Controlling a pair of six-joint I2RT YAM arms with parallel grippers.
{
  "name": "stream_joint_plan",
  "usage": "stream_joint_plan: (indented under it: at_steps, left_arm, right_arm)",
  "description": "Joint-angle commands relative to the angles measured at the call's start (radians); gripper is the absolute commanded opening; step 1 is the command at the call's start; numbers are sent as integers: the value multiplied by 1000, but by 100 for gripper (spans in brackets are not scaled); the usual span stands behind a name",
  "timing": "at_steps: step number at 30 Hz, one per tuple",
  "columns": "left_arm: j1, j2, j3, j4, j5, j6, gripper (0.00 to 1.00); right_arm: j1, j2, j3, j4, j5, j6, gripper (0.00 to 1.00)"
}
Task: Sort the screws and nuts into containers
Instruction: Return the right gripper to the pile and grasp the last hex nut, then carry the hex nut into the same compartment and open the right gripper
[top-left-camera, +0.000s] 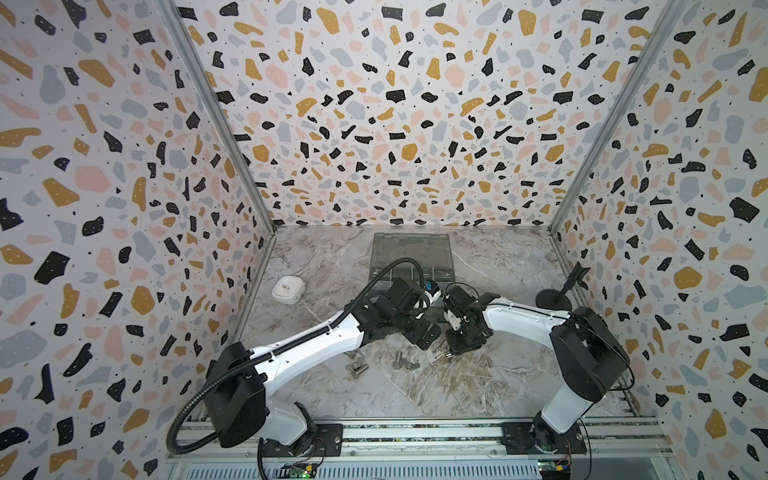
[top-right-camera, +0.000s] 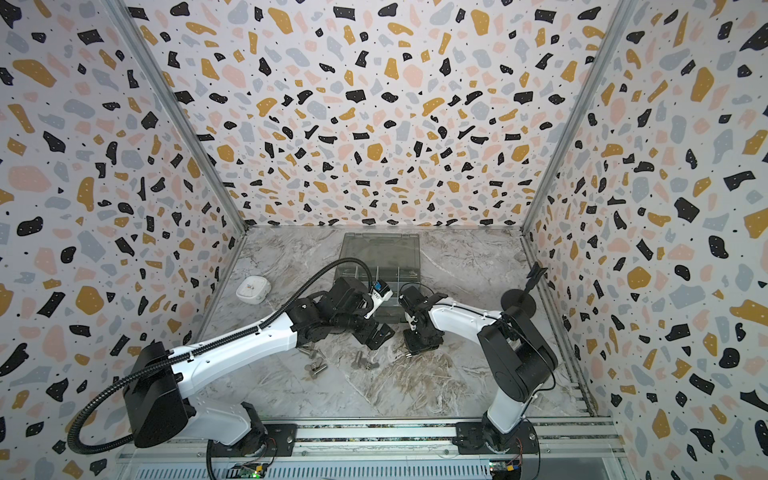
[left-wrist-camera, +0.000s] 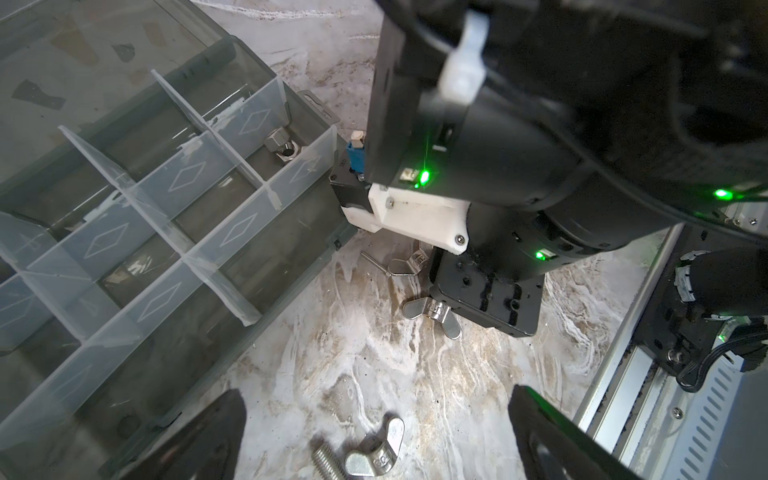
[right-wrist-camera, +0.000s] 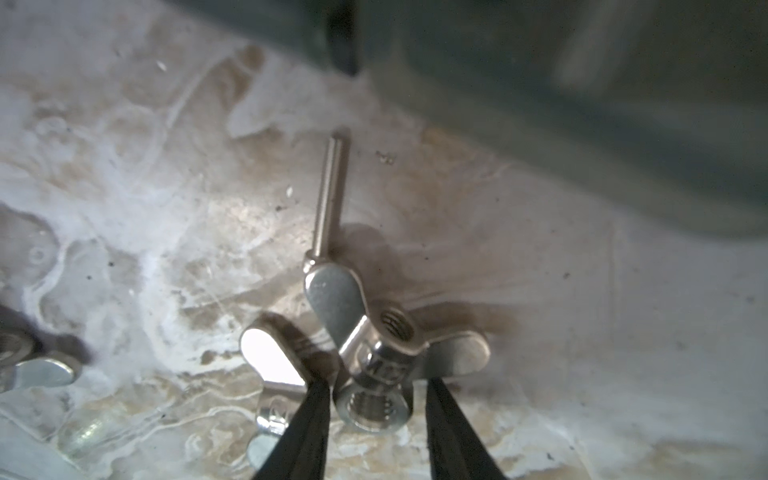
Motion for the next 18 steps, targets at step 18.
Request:
stream_joint_plan:
  at_steps: [18]
  left_arm:
    - [64,38,59,-5,21,47,100]
  right_arm:
    - [-2,-50,206,-191,72,-31,21]
